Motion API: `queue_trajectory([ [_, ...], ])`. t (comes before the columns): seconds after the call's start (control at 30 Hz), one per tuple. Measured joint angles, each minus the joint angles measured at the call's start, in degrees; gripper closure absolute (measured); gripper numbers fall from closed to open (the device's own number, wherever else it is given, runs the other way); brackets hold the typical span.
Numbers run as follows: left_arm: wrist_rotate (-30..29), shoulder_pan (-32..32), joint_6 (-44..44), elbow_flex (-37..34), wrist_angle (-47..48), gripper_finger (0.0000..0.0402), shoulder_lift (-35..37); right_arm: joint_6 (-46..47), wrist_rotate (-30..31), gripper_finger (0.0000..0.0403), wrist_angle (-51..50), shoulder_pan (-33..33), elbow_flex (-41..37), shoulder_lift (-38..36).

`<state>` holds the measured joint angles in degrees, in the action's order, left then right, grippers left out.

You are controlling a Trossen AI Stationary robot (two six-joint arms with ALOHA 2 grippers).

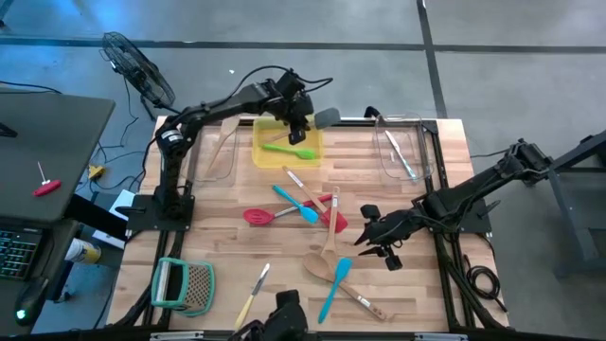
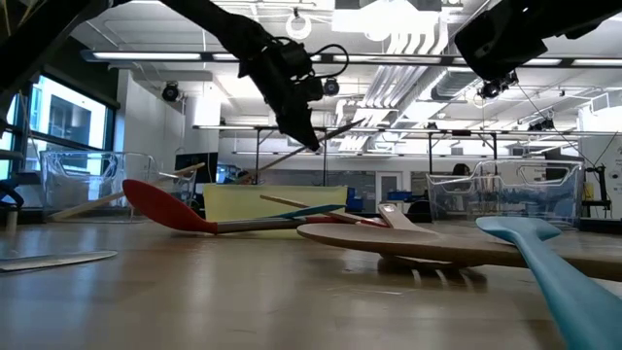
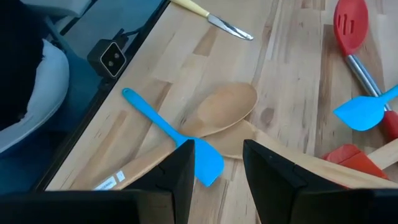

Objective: Pick & Place Kitchen Items
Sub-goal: Put the gray spatula into the yellow bin

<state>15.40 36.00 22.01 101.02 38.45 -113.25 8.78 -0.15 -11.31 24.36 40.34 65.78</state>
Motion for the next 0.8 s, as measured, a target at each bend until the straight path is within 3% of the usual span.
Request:
queue_trajectory([
  [0.2, 2.1, 0.9, -1.3, -3.1, -3.5, 0.0333, 0.0, 0.0, -0.1, 0.0275, -0.1, 0.0, 0.0, 0.0],
  [0.8, 0.1, 3.8, -5.8, -9.1, -8.6, 0.0333, 0.0, 0.2, 0.2, 0.0275, -0.1, 0.0, 0.0, 0.0],
])
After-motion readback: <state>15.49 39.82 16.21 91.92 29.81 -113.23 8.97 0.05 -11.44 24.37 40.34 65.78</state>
